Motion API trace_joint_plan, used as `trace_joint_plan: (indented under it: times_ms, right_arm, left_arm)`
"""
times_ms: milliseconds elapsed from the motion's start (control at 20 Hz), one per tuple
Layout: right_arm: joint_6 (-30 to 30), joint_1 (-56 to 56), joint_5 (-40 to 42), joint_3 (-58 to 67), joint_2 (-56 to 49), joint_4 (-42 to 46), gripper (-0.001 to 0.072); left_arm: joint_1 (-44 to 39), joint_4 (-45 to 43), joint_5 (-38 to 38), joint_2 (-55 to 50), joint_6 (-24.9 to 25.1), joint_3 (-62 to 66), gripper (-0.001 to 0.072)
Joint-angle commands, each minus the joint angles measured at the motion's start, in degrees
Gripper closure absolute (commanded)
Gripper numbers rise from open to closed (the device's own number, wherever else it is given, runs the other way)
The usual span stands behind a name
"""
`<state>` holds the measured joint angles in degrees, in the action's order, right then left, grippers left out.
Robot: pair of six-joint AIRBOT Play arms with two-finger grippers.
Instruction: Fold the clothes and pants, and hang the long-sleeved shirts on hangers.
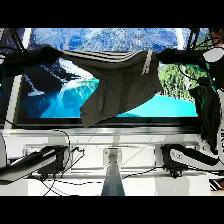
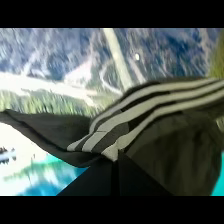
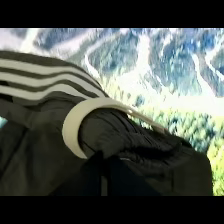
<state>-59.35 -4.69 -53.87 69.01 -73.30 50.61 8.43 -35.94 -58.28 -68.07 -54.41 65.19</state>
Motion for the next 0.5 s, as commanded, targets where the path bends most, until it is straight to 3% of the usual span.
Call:
trace_joint_plan:
  times_ms: [0,200,350,450]
  right_arm:
    - [-0.1,-2.3,-14.7,3.0,-0.8,8.8,0.0691]
    - [-0.1,-7.7,-31.5,5.4,-0.8,15.8,0.0691]
    - [0.1,-10.1,-40.4,5.4,-1.7,18.3,0.0692]
    - [0.1,-10.1,-41.6,5.0,-2.1,20.1,0.0691]
  left_arm:
    - [-0.6,-13.2,-14.9,4.4,-11.8,0.1,0.0705]
    - [-1.3,-14.3,-36.2,5.9,-14.2,0.0,0.0705]
    - [-4.8,-14.9,-38.4,5.9,-14.2,-3.4,0.0704]
    - [-8.8,-14.5,-37.6,5.9,-14.3,-7.3,0.0704]
